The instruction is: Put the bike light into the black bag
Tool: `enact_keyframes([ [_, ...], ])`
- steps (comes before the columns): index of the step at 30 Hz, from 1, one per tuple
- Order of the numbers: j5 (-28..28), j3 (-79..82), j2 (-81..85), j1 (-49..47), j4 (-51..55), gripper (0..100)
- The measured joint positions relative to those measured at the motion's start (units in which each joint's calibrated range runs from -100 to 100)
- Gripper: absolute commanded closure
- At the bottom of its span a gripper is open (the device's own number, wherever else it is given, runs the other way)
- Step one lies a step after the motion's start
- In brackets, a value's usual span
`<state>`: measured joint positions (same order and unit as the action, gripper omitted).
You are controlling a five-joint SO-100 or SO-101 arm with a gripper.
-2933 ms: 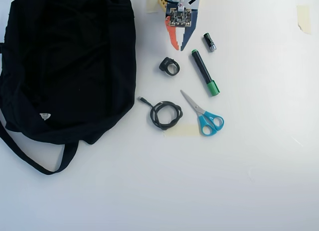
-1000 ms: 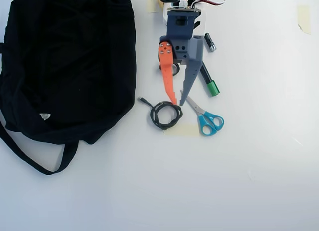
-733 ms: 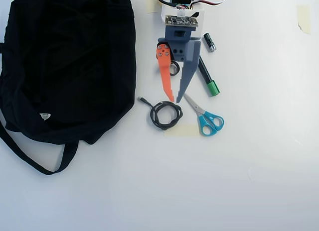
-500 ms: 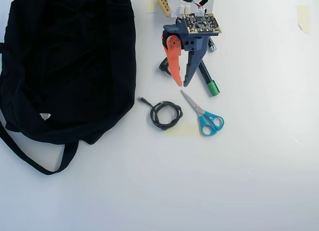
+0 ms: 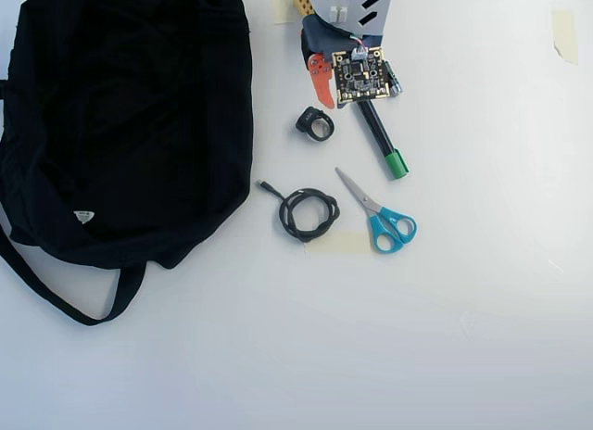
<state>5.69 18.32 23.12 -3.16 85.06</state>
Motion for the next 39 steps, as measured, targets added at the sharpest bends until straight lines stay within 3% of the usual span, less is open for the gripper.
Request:
enact_keyframes([
  [10, 0.0, 1.8, 0.0, -0.6, 8.6, 98],
  [23, -0.5, 4.9, 0.0, -0.5, 7.7, 98],
  [29, -4.8, 8.2, 0.0, -0.5, 3.5, 97],
  [39, -8.9, 13.8, -0.1, -0.4, 0.2, 74],
])
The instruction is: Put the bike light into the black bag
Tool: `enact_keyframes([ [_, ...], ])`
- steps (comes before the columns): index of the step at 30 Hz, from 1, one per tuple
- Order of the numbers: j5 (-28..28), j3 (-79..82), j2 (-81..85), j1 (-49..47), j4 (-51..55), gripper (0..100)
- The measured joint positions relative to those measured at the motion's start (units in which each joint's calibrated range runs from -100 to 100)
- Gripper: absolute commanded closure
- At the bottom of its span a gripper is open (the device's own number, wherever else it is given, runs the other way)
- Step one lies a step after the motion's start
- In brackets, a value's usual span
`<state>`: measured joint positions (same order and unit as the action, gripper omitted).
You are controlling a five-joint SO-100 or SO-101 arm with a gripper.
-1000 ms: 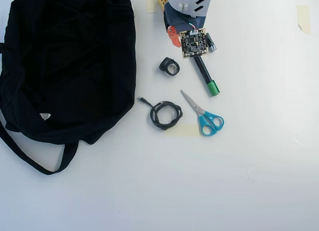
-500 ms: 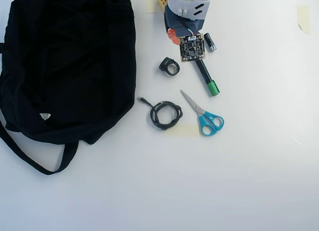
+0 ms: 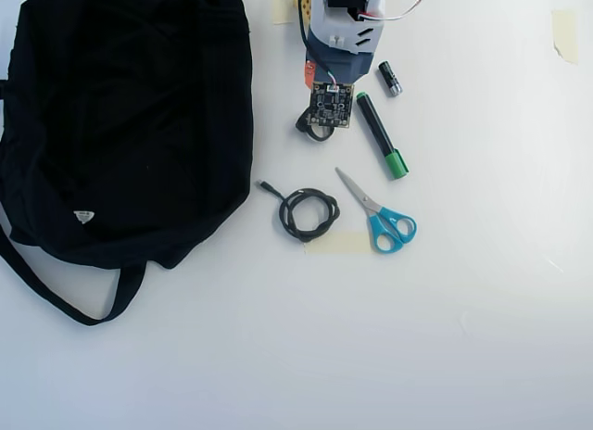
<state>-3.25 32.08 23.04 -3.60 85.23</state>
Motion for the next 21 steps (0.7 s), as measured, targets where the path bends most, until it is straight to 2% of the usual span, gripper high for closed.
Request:
enact_keyframes([
  [4, -1.5, 0.9, -0.2, 1.5, -0.9, 70],
  [15, -6.7, 0.9, -10.0, 3.2, -5.6, 69],
  [21, -7.4, 0.9, -11.8, 3.2, -8.8, 69],
])
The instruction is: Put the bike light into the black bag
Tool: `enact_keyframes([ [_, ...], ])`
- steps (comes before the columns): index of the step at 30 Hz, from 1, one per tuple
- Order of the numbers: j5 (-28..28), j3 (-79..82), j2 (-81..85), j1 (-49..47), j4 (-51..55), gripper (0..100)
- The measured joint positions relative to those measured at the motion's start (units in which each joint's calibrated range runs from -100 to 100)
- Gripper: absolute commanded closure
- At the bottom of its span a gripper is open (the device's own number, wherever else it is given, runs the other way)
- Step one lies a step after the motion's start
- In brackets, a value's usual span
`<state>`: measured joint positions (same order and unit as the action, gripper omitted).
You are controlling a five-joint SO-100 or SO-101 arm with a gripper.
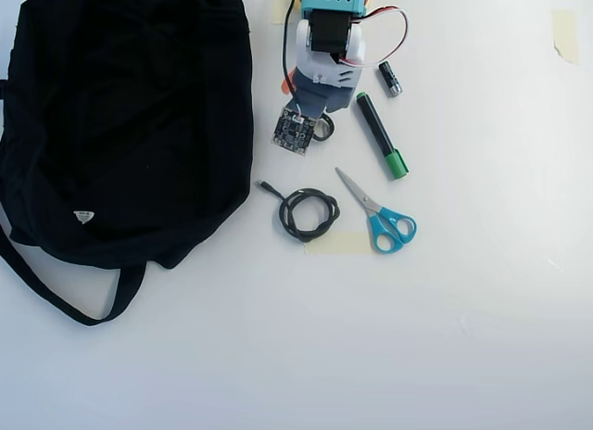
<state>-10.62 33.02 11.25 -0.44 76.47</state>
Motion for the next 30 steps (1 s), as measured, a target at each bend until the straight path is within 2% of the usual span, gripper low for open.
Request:
enact_keyframes([
  [30, -0.2, 0.0, -6.6, 0.6, -7.5, 69],
])
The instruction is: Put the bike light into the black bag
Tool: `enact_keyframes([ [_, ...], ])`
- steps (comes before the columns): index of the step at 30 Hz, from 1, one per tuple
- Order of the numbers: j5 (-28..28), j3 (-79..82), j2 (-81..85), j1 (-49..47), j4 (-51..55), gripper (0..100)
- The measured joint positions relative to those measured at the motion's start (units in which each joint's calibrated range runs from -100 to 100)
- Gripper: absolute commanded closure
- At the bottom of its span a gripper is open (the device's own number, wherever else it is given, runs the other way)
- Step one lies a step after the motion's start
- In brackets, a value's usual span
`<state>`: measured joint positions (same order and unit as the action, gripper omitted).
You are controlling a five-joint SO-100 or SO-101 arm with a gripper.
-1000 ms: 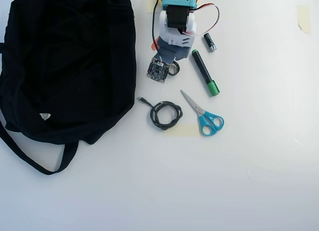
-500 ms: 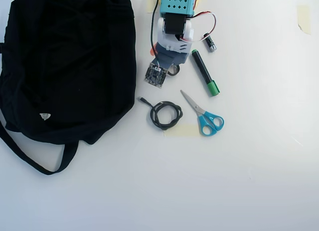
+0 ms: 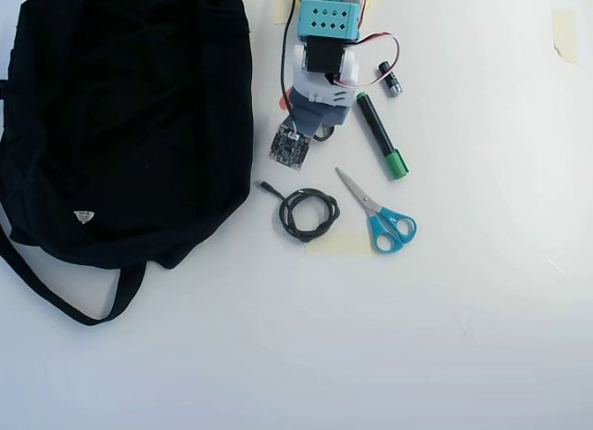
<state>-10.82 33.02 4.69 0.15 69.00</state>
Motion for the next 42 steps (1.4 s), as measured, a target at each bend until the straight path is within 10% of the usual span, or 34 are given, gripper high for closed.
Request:
enact_keyframes([
  [42, 0.1, 4.8, -7.5, 0.6, -11.2, 64],
])
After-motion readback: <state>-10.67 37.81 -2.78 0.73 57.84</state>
